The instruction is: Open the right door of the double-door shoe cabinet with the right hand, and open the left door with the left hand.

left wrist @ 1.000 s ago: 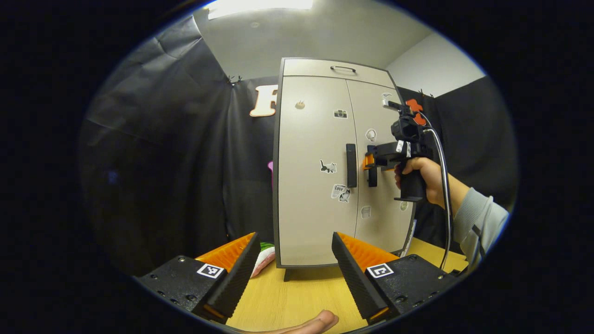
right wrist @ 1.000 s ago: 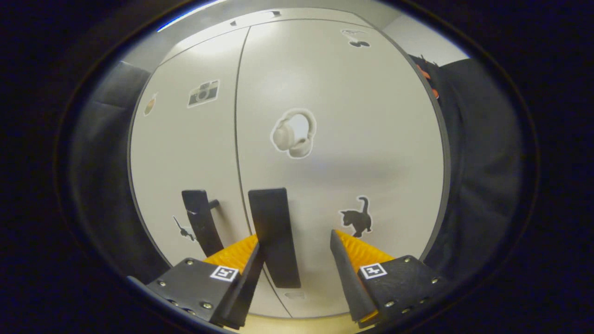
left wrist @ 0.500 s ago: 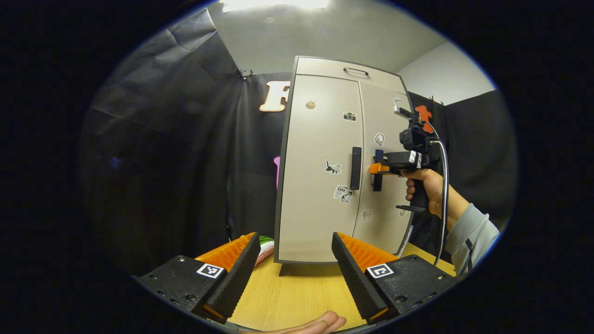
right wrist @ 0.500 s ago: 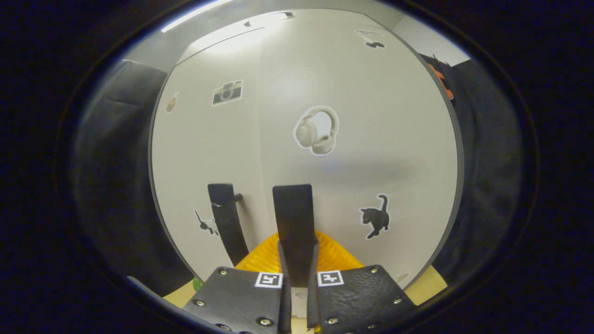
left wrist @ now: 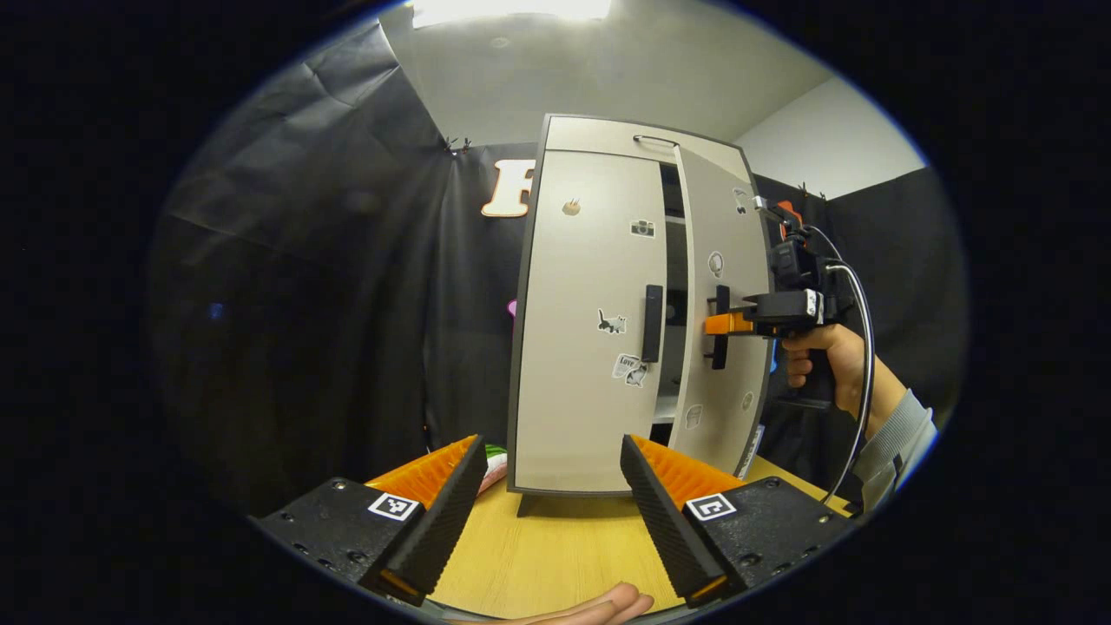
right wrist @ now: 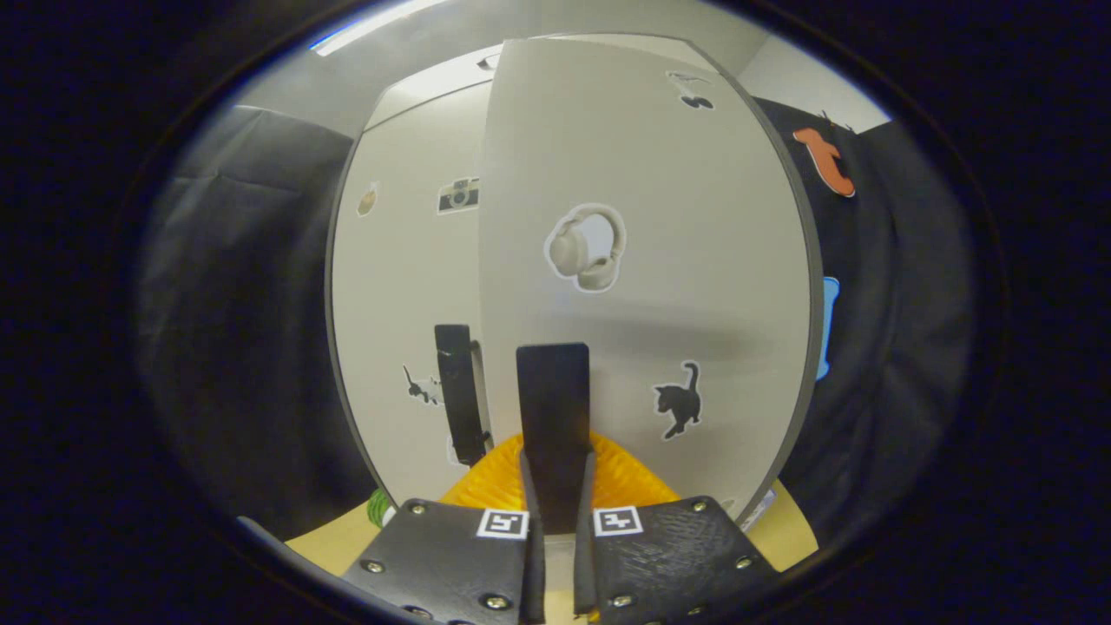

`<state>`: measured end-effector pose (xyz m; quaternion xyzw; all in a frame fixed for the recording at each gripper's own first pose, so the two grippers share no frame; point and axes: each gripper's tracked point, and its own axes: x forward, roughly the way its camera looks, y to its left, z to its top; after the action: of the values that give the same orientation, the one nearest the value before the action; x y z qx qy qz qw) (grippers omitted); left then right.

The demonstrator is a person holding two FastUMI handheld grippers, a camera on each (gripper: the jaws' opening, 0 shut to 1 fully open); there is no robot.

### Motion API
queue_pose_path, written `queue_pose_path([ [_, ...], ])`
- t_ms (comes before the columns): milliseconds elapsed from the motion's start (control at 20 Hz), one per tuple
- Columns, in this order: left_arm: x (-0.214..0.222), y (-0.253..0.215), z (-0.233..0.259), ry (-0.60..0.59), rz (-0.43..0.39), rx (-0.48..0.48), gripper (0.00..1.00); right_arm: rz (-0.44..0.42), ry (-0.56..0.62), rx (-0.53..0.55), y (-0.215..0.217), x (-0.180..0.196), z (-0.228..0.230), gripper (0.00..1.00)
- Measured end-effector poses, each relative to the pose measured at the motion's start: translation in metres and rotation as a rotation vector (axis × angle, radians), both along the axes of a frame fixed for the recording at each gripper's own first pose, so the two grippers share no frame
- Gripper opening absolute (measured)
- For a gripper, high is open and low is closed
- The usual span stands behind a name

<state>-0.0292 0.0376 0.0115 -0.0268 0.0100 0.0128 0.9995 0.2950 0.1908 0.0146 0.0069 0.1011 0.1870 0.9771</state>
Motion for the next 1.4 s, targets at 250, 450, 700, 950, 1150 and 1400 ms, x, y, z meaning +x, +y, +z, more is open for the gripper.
queue_pose_path([
  [250, -0.006, 0.005, 0.008, -0.018, 0.023, 0.016, 0.96, 0.022, 0.001, 0.010, -0.012, -0.009, 0.003, 0.13],
  [450, -0.008, 0.003, 0.006, -0.010, 0.011, 0.001, 0.96, 0.029, -0.011, 0.013, -0.021, -0.015, 0.005, 0.13],
  [700, -0.012, 0.002, 0.012, -0.023, 0.009, 0.011, 0.96, 0.043, -0.010, 0.052, -0.032, -0.022, 0.008, 0.13],
  [950, -0.018, -0.008, 0.016, -0.044, -0.014, 0.005, 0.96, 0.027, -0.027, 0.056, -0.049, -0.030, 0.013, 0.13],
  [1150, -0.020, -0.015, 0.009, -0.027, -0.040, 0.001, 0.96, -0.001, -0.034, 0.047, -0.074, -0.037, 0.016, 0.12],
  [1400, -0.020, -0.023, 0.006, -0.022, -0.061, 0.012, 0.96, -0.043, -0.052, 0.022, -0.098, -0.039, 0.020, 0.12],
])
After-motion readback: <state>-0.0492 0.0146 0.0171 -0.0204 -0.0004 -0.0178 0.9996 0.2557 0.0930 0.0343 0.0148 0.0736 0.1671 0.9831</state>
